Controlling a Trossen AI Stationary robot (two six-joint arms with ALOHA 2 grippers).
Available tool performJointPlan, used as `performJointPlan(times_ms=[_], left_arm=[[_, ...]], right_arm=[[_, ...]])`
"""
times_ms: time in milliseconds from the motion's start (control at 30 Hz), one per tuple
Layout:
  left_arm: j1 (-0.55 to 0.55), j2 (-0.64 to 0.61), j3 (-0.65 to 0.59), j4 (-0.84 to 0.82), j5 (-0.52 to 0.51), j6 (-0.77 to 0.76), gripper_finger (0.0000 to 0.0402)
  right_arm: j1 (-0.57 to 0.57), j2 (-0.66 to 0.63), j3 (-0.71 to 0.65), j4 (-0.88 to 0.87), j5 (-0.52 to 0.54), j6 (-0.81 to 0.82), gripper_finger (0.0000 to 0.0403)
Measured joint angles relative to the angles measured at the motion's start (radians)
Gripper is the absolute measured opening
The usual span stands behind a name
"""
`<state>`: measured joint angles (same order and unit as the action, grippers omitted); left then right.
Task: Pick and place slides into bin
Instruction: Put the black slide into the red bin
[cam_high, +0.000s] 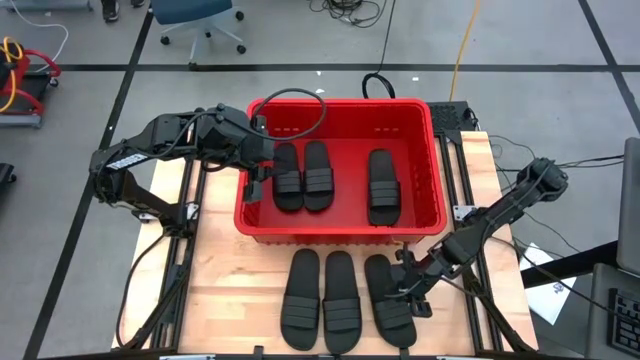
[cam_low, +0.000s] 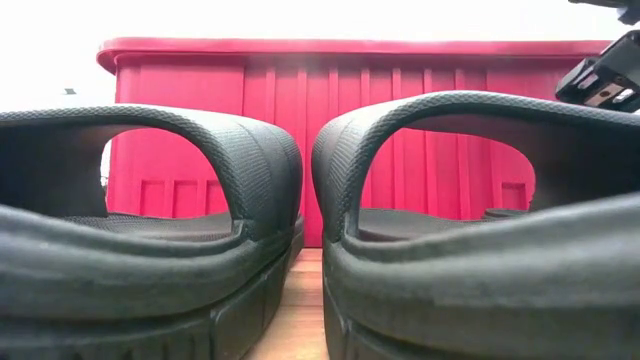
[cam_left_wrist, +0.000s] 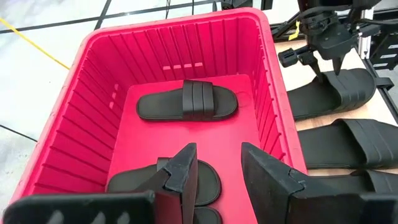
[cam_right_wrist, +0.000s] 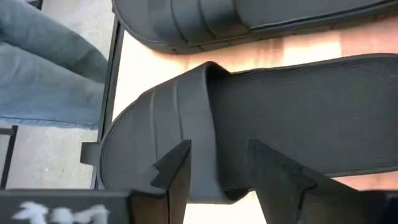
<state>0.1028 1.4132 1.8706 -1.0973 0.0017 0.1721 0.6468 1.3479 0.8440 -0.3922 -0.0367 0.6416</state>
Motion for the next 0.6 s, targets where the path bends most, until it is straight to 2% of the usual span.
performJointPlan(times_ms=[167,333,600], left_arm=[[0.0,0.0,0.0,0.0,0.0,-0.001,0.0122],[0.0,0.0,0.0,0.0,0.0,-0.001,0.0122],[0.0,0.0,0.0,0.0,0.0,-0.001,0.0122]], right_arm=[[0.0,0.01,-0.003,0.001,-0.044,-0.007,0.0145],[0.0,0.011,-0.07,0.08,-0.057,0.012,0.0143],[0.0,0.01,-0.13,0.255,-0.205,0.002,0.0139]])
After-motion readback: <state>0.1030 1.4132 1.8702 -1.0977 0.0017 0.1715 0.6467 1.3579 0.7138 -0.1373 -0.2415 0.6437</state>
